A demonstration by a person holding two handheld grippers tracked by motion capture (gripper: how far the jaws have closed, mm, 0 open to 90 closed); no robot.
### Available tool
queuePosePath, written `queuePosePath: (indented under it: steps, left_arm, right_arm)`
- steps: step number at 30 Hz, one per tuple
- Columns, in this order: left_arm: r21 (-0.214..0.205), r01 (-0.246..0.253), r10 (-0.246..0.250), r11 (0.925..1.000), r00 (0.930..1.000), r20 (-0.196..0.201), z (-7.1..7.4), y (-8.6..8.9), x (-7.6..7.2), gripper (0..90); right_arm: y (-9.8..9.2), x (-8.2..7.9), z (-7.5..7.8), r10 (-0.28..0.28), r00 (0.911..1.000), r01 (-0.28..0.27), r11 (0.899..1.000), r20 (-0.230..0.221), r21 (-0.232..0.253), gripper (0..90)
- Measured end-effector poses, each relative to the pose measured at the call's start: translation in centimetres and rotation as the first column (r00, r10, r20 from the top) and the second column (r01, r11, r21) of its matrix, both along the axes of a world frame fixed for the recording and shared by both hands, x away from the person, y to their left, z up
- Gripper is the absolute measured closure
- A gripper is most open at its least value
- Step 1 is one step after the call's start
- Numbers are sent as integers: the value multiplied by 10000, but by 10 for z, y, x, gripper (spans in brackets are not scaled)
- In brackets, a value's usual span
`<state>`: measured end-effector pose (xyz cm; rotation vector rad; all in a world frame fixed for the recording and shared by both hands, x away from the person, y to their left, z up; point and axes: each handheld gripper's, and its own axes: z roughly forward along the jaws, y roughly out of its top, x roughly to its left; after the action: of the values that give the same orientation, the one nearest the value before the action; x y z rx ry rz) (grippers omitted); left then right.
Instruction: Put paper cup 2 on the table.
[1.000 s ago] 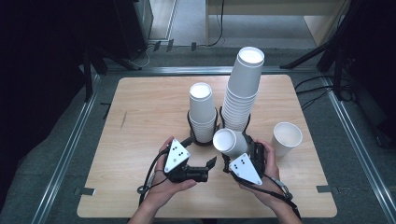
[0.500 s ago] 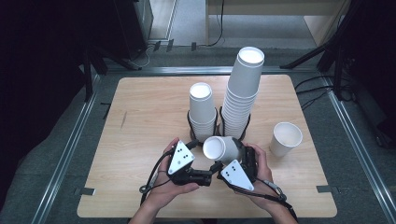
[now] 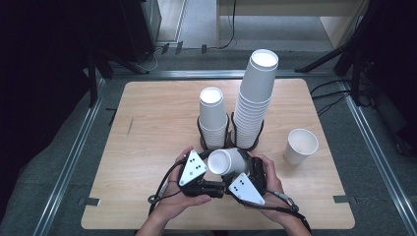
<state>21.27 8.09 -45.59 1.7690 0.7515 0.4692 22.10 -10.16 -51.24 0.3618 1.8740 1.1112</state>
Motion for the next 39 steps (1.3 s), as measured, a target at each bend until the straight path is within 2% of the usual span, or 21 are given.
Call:
queuePosePath:
  steps: [8,10,15,22,29,32,39]
  left_arm:
    - [194,12,-9,9998,9999,-156,1,-2,0,127]
    - [158,116,-111,9998,9994,-342,1,-2,0,134]
    - [63,225,-221,9997,9985,-509,2,0,1,154]
    - [323,252,-230,9992,9976,-660,2,0,2,180]
    - [110,358,-348,9993,9962,-793,2,3,4,183]
    - [222,369,-352,9991,9968,-721,1,3,3,186]
    - [188,428,-413,9989,9965,-731,-1,5,4,204]
  right_arm:
    - [2,-3,-1,454,9988,-452,9989,188,-131,151]
    - [3,-4,-1,575,9981,-572,9983,220,-127,151]
    - [3,-5,-2,746,9969,-742,9971,240,-161,150]
    - [4,-5,-4,693,9973,-683,9970,242,-377,141]
    - [4,-6,-4,709,9970,-699,9969,304,-350,136]
    - [4,-5,-4,739,9967,-726,9965,338,-408,131]
    - [5,-5,-7,701,9975,-701,9973,-6,-225,103]
